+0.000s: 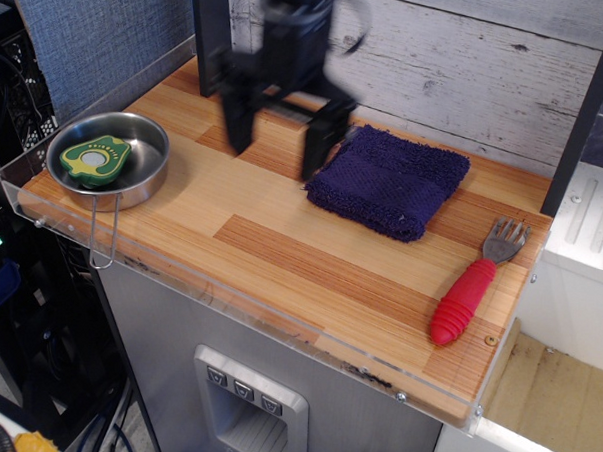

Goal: Put the green pepper on the front of the purple cloth.

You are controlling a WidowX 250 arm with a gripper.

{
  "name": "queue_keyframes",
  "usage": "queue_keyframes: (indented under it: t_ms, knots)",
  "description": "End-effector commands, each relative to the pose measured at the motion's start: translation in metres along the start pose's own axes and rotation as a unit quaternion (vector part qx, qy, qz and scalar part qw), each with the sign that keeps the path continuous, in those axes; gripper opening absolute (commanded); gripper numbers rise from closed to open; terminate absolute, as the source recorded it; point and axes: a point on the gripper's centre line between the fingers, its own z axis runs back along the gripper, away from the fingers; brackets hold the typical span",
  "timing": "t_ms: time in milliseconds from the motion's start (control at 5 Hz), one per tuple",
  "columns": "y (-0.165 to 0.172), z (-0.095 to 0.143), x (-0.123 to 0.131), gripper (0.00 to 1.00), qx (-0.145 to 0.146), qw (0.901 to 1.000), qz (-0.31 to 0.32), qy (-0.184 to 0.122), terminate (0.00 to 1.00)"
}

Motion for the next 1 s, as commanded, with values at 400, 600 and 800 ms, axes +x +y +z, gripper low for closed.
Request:
queue_keyframes:
  t_ms: [400, 600, 800]
  knots:
    - [0.111, -0.012, -0.010, 1.00, -0.013, 0.9985, 0.043, -0.031, 0.00]
    - [0.118, -0.010, -0.009, 1.00, -0.019, 0.9984, 0.038, -0.038, 0.00]
    - [0.127, -0.011, -0.007, 1.00, -0.019, 0.9984, 0.039, -0.035, 0.00]
